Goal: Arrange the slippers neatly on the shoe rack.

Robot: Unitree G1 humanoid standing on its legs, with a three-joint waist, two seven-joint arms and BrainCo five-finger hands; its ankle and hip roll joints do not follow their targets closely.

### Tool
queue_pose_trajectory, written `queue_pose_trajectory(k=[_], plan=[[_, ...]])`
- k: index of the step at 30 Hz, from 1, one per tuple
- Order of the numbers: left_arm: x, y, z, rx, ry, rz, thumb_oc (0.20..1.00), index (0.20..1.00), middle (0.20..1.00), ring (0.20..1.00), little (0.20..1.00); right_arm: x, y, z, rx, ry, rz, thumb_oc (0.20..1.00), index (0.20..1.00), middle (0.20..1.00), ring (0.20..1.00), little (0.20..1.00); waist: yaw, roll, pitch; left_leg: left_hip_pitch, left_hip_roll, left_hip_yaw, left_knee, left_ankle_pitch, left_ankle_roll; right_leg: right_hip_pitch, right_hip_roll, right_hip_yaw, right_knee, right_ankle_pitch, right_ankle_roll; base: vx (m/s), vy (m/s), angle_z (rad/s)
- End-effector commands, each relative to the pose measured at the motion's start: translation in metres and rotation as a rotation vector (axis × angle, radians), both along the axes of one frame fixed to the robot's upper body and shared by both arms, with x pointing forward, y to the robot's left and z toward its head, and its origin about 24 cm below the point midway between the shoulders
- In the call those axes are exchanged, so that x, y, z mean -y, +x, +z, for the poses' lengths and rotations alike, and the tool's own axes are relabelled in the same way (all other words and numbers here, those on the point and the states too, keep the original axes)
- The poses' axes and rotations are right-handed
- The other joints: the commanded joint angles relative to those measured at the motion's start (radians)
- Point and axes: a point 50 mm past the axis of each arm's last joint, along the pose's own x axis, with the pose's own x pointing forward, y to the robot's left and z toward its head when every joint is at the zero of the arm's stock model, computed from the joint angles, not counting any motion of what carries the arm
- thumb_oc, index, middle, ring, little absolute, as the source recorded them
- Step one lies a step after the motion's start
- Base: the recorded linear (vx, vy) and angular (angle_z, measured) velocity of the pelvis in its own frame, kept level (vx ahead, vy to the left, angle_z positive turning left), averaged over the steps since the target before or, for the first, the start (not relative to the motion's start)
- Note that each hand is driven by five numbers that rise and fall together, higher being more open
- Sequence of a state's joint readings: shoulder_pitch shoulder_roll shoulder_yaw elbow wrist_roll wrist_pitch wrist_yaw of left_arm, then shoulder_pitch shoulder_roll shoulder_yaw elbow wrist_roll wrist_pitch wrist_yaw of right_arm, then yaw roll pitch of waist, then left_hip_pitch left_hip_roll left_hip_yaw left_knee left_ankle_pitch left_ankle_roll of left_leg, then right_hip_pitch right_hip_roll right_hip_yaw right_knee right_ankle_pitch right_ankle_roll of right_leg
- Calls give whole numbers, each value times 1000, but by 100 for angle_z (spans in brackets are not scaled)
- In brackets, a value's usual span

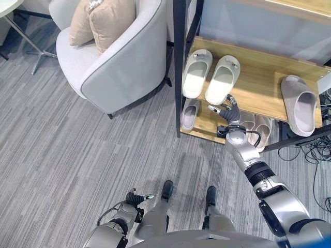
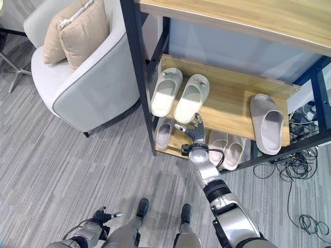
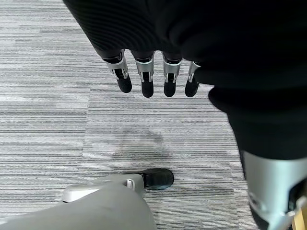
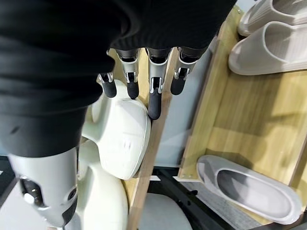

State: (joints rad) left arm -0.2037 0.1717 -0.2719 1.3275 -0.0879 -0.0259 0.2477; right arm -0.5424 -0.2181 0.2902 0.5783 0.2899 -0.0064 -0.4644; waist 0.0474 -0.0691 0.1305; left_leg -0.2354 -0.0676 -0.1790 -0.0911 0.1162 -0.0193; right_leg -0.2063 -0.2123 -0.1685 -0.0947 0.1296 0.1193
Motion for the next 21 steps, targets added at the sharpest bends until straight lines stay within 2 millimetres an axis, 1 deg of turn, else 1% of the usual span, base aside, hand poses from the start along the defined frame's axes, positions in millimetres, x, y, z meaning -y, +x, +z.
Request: queue_pose_trajectory(k=[1, 4, 8, 10, 11, 12, 16, 17, 18, 20, 21], plan=[[-11, -11, -2, -58, 54, 17, 1000, 1000, 1000, 1000, 1000, -7, 5, 30, 149, -23, 64, 1000, 1000, 1000, 1000, 1000, 8, -17, -26, 10, 21, 85, 4, -113, 0, 52, -79, -11, 45, -33, 62, 1, -28, -5], [-12, -10, -2, -58, 52, 15, 1000, 1000, 1000, 1000, 1000, -4, 2, 26, 136, -26, 75, 1000, 1000, 1000, 1000, 1000, 4, -17, -29, 16, 22, 88, 4, -114, -1, 57, -78, -9, 41, -36, 62, -1, -25, -6], [-11, -16, -4, -73, 41, 19, 1000, 1000, 1000, 1000, 1000, 1, -5, 21, 135, -65, 68, 1000, 1000, 1000, 1000, 1000, -4, -14, -37, 26, 29, 95, 4, -116, -4, 68, -73, -5, 37, -40, 60, -3, -26, -2], [-11, -18, -5, -82, 39, 25, 1000, 1000, 1000, 1000, 1000, 5, -8, 19, 131, -77, 59, 1000, 1000, 1000, 1000, 1000, -7, -13, -40, 31, 30, 96, 4, -117, -4, 72, -72, -4, 36, -43, 60, 7, -33, -8], [-12, -21, -6, -91, 34, 24, 1000, 1000, 1000, 1000, 1000, 11, -12, 13, 115, -72, 42, 1000, 1000, 1000, 1000, 1000, -11, -11, -44, 36, 31, 99, 4, -118, -6, 76, -71, -4, 34, -44, 59, 0, -31, -6], [-12, -21, -6, -91, 34, 20, 1000, 1000, 1000, 1000, 1000, 13, -13, 14, 121, -74, 37, 1000, 1000, 1000, 1000, 1000, -11, -10, -45, 36, 32, 100, 4, -118, -6, 76, -71, -3, 32, -43, 59, 0, -42, -2], [-13, -26, -7, -101, 33, 16, 1000, 1000, 1000, 1000, 1000, 40, -13, 26, 172, -295, -35, 1000, 1000, 1000, 1000, 1000, -12, -6, -50, 38, 32, 101, 4, -120, -5, 80, -70, -2, 27, -42, 60, 3, -28, 0], [-14, -27, -7, -102, 35, 4, 1000, 1000, 1000, 1000, 1000, 56, -12, 33, 190, -428, -89, 1000, 1000, 1000, 1000, 1000, -12, -6, -51, 38, 33, 101, 4, -121, -5, 81, -69, -2, 27, -43, 60, 11, -42, 0], [-14, -26, -7, -99, 36, -5, 1000, 1000, 1000, 1000, 1000, 64, -11, 36, 195, -491, -110, 1000, 1000, 1000, 1000, 1000, -12, -5, -52, 39, 34, 101, 4, -123, -5, 82, -69, -2, 28, -44, 61, 8, -39, 0], [-16, -24, -6, -93, 42, -27, 1000, 1000, 1000, 1000, 1000, 83, -13, 43, 205, -554, -168, 1000, 1000, 1000, 1000, 1000, -14, -3, -51, 45, 35, 102, 4, -125, -5, 84, -68, -1, 30, -46, 61, 6, -35, -2], [-16, -24, -6, -94, 44, -35, 1000, 1000, 1000, 1000, 1000, 86, -14, 43, 205, -542, -173, 1000, 1000, 1000, 1000, 1000, -16, -2, -51, 47, 35, 102, 4, -125, -5, 86, -67, 1, 31, -46, 61, 11, -55, -13]])
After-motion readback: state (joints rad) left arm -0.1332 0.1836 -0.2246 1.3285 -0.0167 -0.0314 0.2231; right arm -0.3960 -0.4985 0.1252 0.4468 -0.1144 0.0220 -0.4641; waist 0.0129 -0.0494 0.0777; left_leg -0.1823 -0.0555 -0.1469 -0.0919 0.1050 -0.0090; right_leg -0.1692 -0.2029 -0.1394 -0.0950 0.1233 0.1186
